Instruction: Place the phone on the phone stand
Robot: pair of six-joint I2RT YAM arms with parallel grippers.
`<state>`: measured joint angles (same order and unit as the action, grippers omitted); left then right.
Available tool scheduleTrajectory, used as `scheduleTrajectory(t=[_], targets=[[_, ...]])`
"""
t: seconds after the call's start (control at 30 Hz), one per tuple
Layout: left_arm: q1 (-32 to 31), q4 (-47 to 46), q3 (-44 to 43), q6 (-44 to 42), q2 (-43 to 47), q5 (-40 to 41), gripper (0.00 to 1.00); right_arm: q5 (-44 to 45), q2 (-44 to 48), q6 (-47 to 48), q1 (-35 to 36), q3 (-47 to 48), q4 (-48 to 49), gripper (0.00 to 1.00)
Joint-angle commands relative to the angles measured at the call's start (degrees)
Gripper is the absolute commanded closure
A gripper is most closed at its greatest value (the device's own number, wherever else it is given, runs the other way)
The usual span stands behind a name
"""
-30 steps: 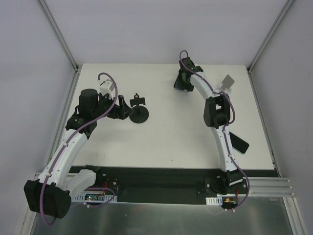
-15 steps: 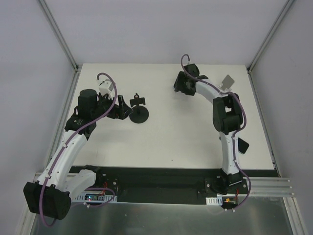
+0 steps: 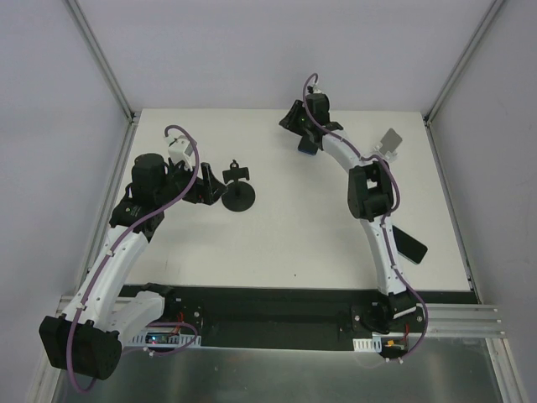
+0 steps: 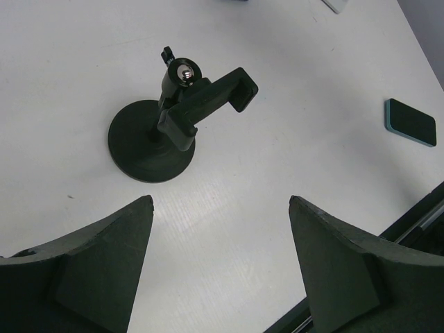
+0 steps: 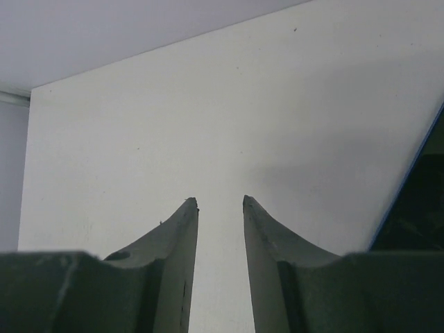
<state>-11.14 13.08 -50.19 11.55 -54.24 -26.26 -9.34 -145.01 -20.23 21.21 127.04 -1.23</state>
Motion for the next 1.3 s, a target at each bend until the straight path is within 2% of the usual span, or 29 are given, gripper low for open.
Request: scheduleTrajectory(t=[0.0,0.17,0.5,0.6,0.73,0.93,1.1,1.13,1.17,1.23,1.27], targets=[[0.59,-2.01,-0.17,0.40,0.01,-0.11,0.22,3.71,-5.45,-5.43,1.11,7.60,-4.04,0.66],[0.68,-2.10,-0.08,0.58,-0.60,-0.46,0.22,8.98,-8.62,-6.05,2.34,14.02,-9.74,0.72],[0.85,-2.18,-0.17,0.84,-0.60,-0.81,0.22,19.27,-6.43,-8.33,1.38,12.09,-21.78,0.78],[0.85,-2.18,-0.25,1.02,-0.78,-1.07,0.22,19.54,-4.85,-7.90,0.41,9.90,-23.99,0.78],[0.94,-2.18,-0.34,1.19,-0.78,-1.95,0.22,19.71,-1.78,-2.91,-0.20,7.17,-26.27,0.78],[0.94,-2.36,-0.26,1.46,-0.52,-2.48,0.22,20.07,8.41,4.40,-1.26,-6.09,-26.37,0.73],[0.94,-2.45,0.10,1.46,-0.69,-2.22,0.22,9.88,16.58,17.13,-2.66,-14.97,-21.88,0.59],[0.94,-2.53,0.10,1.54,-0.78,-2.22,0.22,5.52,17.47,19.68,-2.93,-15.07,-21.45,0.52],[0.94,-2.53,0.18,1.54,-1.04,-2.30,0.22,4.08,18.44,24.49,-3.02,-14.98,-21.70,0.35],[0.94,-2.62,0.18,1.72,-1.31,-2.83,0.22,2.58,18.89,28.91,-3.46,-13.67,-23.28,0.20],[0.94,-2.80,0.18,1.81,-1.83,-2.92,0.22,2.75,18.80,30.58,-3.63,-13.23,-23.72,0.08]])
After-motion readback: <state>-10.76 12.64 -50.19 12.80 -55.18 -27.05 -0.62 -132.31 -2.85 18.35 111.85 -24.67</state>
